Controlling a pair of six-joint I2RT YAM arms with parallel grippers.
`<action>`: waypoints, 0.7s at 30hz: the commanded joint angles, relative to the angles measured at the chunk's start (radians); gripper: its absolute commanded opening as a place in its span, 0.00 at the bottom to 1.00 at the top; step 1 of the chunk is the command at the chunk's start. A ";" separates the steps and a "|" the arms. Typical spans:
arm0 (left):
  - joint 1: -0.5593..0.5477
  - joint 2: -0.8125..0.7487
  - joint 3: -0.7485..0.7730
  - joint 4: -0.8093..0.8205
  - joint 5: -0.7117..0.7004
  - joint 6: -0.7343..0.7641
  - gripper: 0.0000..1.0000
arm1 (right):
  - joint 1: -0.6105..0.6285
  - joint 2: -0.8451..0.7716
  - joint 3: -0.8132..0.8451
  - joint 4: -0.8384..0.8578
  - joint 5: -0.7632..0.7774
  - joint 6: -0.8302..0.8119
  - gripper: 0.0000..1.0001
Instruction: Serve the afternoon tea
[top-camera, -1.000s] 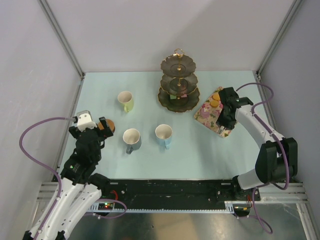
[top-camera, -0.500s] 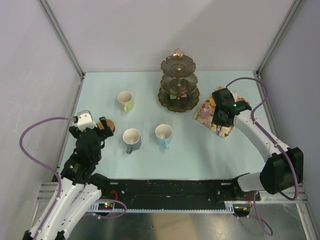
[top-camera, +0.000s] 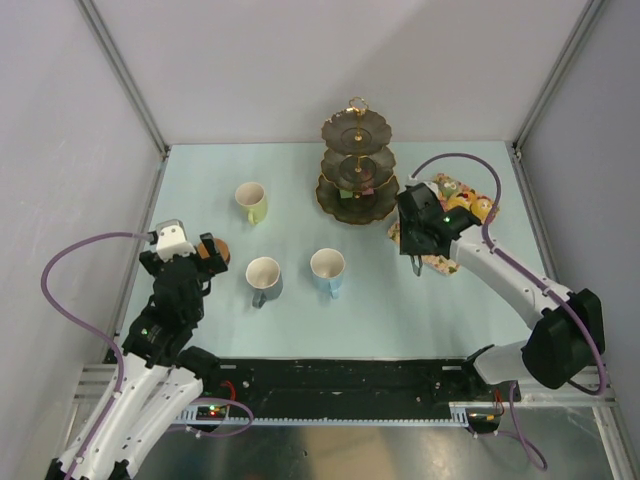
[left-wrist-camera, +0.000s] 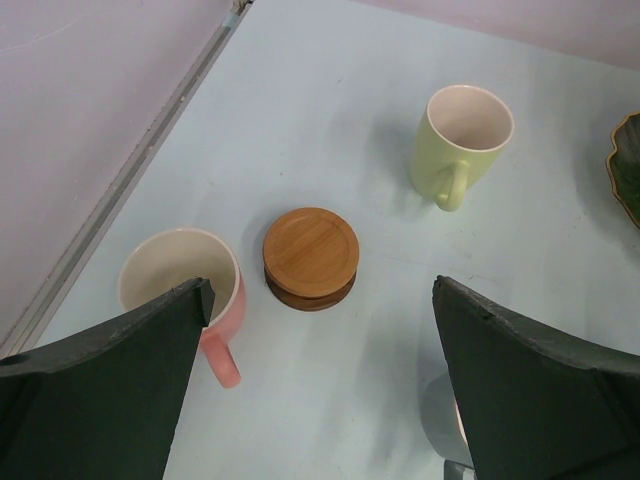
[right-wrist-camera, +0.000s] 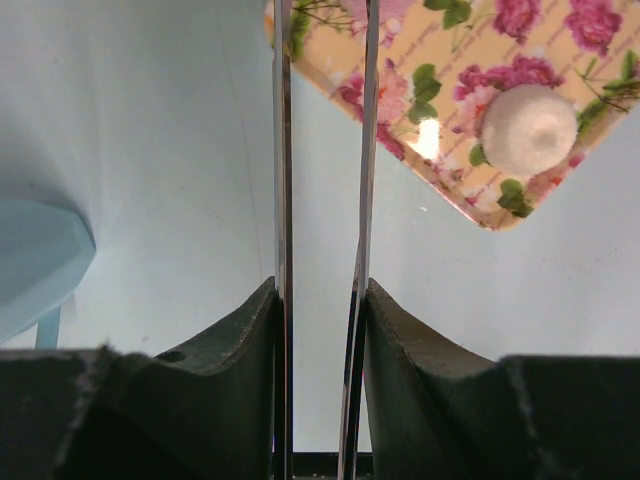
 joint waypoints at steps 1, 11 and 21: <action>-0.007 -0.002 -0.008 0.027 -0.030 0.020 1.00 | 0.027 0.008 0.047 0.053 -0.014 -0.027 0.28; -0.007 -0.011 -0.007 0.028 -0.023 0.019 1.00 | 0.089 0.036 0.046 0.130 -0.090 -0.083 0.29; -0.007 -0.020 -0.008 0.028 -0.016 0.019 1.00 | 0.095 0.116 0.105 0.184 -0.112 -0.139 0.29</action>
